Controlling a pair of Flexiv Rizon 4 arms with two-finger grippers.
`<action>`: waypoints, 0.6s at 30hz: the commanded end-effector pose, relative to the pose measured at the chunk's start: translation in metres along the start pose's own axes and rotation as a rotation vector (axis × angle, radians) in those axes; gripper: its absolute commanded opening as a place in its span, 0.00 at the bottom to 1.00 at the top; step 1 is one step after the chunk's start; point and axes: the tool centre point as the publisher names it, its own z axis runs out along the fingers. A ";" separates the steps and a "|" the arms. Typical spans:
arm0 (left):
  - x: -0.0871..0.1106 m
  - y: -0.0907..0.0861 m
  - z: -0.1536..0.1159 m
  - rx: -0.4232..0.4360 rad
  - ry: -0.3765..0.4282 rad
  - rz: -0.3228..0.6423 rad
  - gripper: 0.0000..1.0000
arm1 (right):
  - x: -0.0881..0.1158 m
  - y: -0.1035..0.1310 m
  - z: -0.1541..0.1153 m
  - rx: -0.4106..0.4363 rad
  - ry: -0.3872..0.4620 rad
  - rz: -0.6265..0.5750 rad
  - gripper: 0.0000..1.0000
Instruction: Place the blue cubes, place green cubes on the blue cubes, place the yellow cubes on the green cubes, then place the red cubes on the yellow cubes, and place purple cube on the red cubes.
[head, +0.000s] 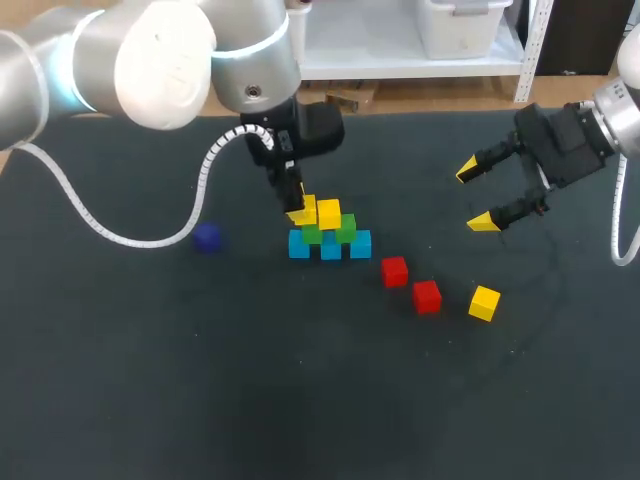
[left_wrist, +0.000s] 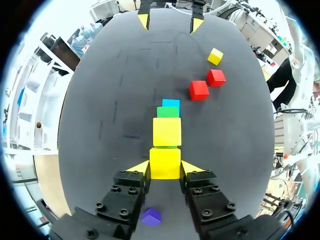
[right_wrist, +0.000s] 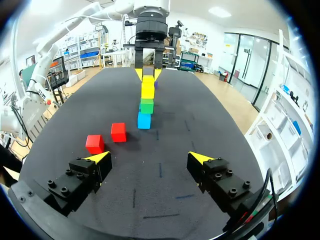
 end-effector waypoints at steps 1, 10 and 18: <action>0.001 0.003 0.002 0.005 0.001 0.001 0.00 | 0.000 0.000 0.000 0.001 -0.002 -0.001 1.00; 0.002 0.003 0.003 0.008 0.000 -0.002 0.00 | 0.000 0.000 0.000 0.001 -0.002 -0.001 1.00; -0.001 0.002 0.004 0.010 -0.002 0.002 0.00 | 0.000 0.000 0.000 0.001 -0.002 -0.001 1.00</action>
